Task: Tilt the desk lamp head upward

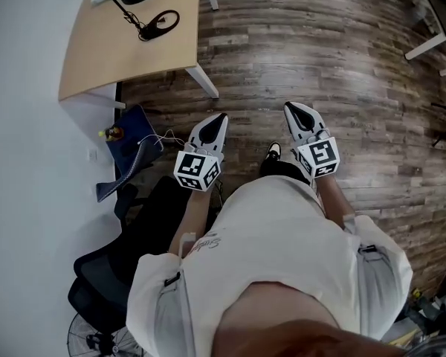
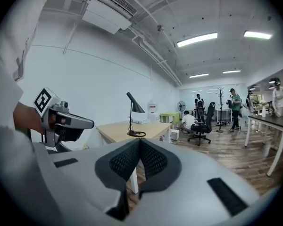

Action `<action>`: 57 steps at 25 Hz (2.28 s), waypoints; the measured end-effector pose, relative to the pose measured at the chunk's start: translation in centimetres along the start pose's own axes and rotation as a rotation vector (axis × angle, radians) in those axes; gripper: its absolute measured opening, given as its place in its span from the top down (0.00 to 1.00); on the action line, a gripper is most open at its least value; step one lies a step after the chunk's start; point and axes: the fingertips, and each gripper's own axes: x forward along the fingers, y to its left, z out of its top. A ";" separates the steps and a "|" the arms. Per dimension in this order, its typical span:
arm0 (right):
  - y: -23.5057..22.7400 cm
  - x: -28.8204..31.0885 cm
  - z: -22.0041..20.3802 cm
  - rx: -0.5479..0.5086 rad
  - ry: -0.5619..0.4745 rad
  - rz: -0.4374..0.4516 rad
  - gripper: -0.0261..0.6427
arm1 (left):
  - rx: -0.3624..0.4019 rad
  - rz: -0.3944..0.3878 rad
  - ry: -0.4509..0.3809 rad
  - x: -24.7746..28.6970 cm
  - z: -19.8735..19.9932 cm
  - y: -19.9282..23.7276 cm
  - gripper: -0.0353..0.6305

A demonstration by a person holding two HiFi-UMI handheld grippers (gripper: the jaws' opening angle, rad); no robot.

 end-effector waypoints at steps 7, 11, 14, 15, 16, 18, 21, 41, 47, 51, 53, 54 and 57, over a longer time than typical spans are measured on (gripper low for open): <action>-6.7 5.3 1.1 -0.018 -0.021 0.078 0.97 | -0.017 0.085 -0.033 6.9 3.2 2.8 0.92; -8.0 7.2 1.0 0.002 -0.018 0.102 0.97 | -0.024 0.114 -0.012 8.6 3.4 4.3 0.92; -9.1 8.7 -0.2 0.026 0.016 0.106 0.97 | -0.020 0.120 -0.001 10.5 3.6 5.6 0.92; -9.4 9.3 -0.4 0.034 0.023 0.105 0.97 | -0.017 0.120 0.005 11.1 3.6 6.2 0.92; -9.7 9.9 -0.4 0.040 0.023 0.103 0.97 | -0.014 0.119 0.013 11.8 3.5 6.8 0.92; -10.5 10.9 0.0 0.045 0.014 0.099 0.97 | -0.016 0.115 0.021 13.5 3.4 8.1 0.92; -12.4 13.2 0.5 0.037 0.023 0.091 0.97 | -0.028 0.105 0.002 16.5 4.0 10.1 0.92; -17.6 38.1 11.2 -0.115 -0.064 0.207 0.97 | 0.042 0.176 -0.074 28.0 13.1 29.6 0.92; -18.2 43.7 12.1 -0.099 -0.066 0.309 0.97 | 0.027 0.245 -0.067 29.3 14.3 32.8 0.92; -18.2 48.7 11.4 -0.098 -0.051 0.427 0.97 | -0.015 0.355 -0.051 30.0 13.2 36.0 0.92; -18.0 52.0 10.5 -0.100 -0.044 0.513 0.97 | -0.045 0.443 -0.055 30.4 12.3 38.2 0.92; -17.9 53.2 9.9 -0.100 -0.039 0.557 0.97 | -0.069 0.487 -0.063 30.5 11.8 38.9 0.92; -17.9 55.8 9.2 -0.121 -0.044 0.675 0.97 | -0.149 0.585 -0.110 30.9 11.2 39.9 0.92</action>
